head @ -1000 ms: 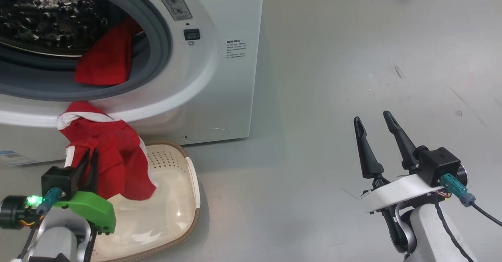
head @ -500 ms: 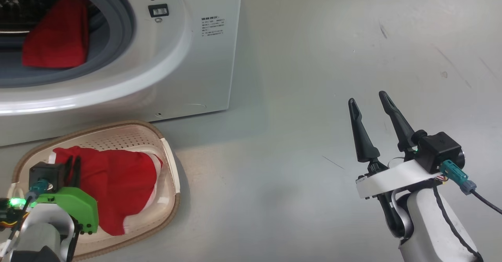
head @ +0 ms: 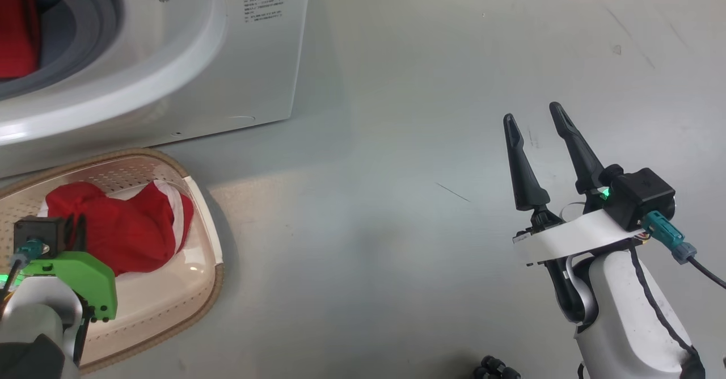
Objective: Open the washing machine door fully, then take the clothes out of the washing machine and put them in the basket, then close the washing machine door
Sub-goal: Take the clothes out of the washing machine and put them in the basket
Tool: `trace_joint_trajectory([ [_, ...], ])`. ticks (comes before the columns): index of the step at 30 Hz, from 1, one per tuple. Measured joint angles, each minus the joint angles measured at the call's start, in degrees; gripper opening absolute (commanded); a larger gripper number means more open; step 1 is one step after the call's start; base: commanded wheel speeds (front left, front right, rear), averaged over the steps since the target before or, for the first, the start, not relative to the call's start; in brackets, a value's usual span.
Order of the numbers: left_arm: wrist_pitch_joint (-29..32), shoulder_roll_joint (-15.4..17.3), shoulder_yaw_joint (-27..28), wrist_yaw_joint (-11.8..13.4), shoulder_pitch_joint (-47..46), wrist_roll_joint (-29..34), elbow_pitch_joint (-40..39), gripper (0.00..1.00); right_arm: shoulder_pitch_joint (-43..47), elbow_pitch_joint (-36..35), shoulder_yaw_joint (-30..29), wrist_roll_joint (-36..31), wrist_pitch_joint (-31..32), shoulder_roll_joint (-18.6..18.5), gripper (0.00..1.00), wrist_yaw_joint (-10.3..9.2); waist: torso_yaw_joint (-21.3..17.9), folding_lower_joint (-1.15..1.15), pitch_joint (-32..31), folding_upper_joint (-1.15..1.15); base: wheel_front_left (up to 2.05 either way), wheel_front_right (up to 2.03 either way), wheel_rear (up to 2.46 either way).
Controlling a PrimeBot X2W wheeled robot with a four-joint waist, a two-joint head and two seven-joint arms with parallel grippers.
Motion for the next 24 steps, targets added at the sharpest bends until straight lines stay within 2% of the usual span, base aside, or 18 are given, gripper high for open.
trace_joint_trajectory([
  [14,-0.6,0.0,0.7,1.0,-2.4,0.1,7.1,0.00,-1.2,-0.3,0.2,1.3,0.0,0.2,1.00,-0.43,-2.2,0.00,3.4,0.00,0.00,0.00,0.00],
  [15,-0.8,0.0,0.7,1.1,-2.6,0.1,7.5,0.11,-1.3,-0.3,0.1,1.3,0.0,0.2,1.00,-0.62,-2.2,0.00,3.5,0.00,0.00,0.00,0.00],
  [16,-1.2,0.0,0.7,1.3,-2.8,0.1,7.7,0.47,-1.4,-0.3,0.2,1.3,0.0,0.2,1.00,-0.68,-2.2,0.00,3.5,0.00,0.00,0.00,0.00],
  [17,-1.2,0.0,0.6,1.5,-3.1,0.1,8.1,1.00,-1.5,-0.3,0.2,1.3,0.0,0.2,1.00,-0.69,-2.2,0.00,3.5,0.00,0.00,0.00,0.00],
  [24,-3.2,-1.3,-0.2,1.5,-4.1,0.1,10.9,1.00,-1.7,0.0,0.0,1.2,0.0,0.2,1.00,-0.93,-1.6,0.00,2.5,0.00,0.00,0.00,0.00],
])
